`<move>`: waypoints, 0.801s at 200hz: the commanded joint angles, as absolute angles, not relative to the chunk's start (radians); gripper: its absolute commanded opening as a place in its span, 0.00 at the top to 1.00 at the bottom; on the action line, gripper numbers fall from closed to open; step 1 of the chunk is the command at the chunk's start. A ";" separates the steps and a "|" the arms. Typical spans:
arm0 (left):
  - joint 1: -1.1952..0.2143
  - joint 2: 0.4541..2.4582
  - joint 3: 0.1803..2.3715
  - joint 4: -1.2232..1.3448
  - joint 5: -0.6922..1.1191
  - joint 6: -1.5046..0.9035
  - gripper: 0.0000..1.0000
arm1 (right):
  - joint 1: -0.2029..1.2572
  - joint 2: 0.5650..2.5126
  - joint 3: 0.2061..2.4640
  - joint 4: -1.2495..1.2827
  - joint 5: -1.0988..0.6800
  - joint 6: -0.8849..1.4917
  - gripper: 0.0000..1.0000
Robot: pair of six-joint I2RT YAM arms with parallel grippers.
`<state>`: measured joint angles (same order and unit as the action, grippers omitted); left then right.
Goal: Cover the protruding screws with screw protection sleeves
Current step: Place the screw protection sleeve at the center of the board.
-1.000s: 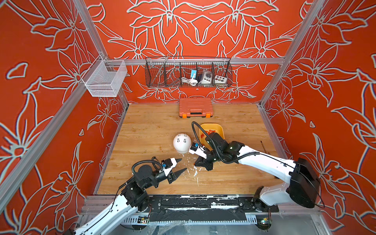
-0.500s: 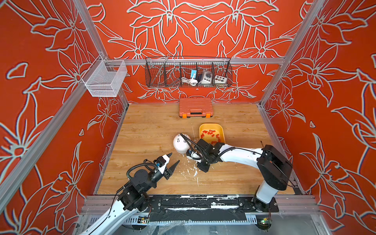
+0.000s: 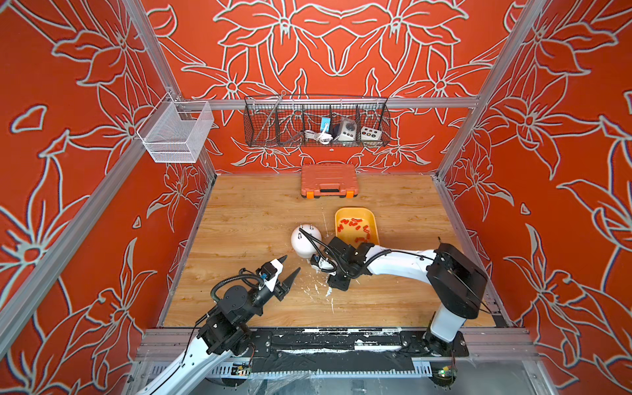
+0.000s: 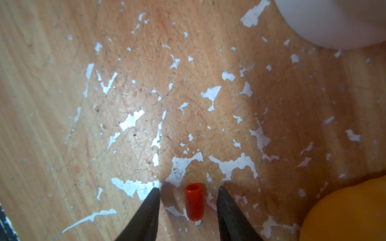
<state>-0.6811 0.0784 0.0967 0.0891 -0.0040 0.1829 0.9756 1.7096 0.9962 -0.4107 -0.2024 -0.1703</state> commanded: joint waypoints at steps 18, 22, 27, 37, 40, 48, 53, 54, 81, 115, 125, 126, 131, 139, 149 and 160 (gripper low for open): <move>-0.684 0.075 0.087 0.104 -0.006 0.193 0.45 | 0.920 1.498 0.793 -0.154 -0.393 -0.096 0.48; -0.684 0.074 0.086 0.103 -0.005 0.192 0.45 | 0.906 1.479 0.766 -0.118 -0.418 -0.082 0.47; -0.684 0.074 0.086 0.104 -0.004 0.192 0.45 | 0.889 1.459 0.732 -0.073 -0.444 -0.064 0.46; -0.684 0.074 0.084 0.107 0.001 0.190 0.44 | 0.860 1.436 0.690 -0.018 -0.505 -0.050 0.47; -0.684 0.074 0.084 0.110 0.001 0.189 0.44 | 0.855 1.434 0.682 -0.010 -0.514 -0.048 0.47; -0.684 0.075 0.083 0.112 0.004 0.190 0.44 | 0.850 1.436 0.674 -0.006 -0.517 -0.050 0.49; -0.684 0.075 0.083 0.113 0.004 0.190 0.44 | 0.851 1.441 0.673 -0.013 -0.515 -0.057 0.50; -0.684 0.075 0.084 0.113 0.004 0.190 0.44 | 0.850 1.442 0.674 -0.014 -0.515 -0.058 0.50; -0.684 0.075 0.084 0.115 0.018 0.189 0.44 | 0.851 1.485 0.664 -0.006 -0.479 -0.076 0.54; -0.684 0.080 0.078 0.126 0.025 0.187 0.44 | 0.850 1.515 0.644 0.037 -0.448 -0.077 0.58; -0.684 0.081 0.078 0.130 0.029 0.186 0.44 | 0.851 1.529 0.651 0.030 -0.427 -0.074 0.59; -0.684 0.081 0.078 0.129 0.030 0.186 0.44 | 0.850 1.530 0.651 0.028 -0.425 -0.075 0.59; -0.684 0.083 0.078 0.130 0.031 0.186 0.44 | 0.850 1.536 0.657 0.018 -0.418 -0.075 0.60; -0.684 0.084 0.080 0.130 0.032 0.186 0.44 | 0.850 1.543 0.663 0.005 -0.412 -0.074 0.61; -0.684 0.086 0.080 0.130 0.031 0.186 0.44 | 0.850 1.552 0.664 0.005 -0.405 -0.071 0.62; -0.684 0.084 0.081 0.129 0.031 0.187 0.44 | 0.850 1.563 0.670 -0.002 -0.402 -0.070 0.65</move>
<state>-0.6811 0.0818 0.0868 0.0952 0.0174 0.1822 0.8471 1.5387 0.6514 0.0036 -0.4297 -0.0685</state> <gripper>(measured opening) 0.558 0.378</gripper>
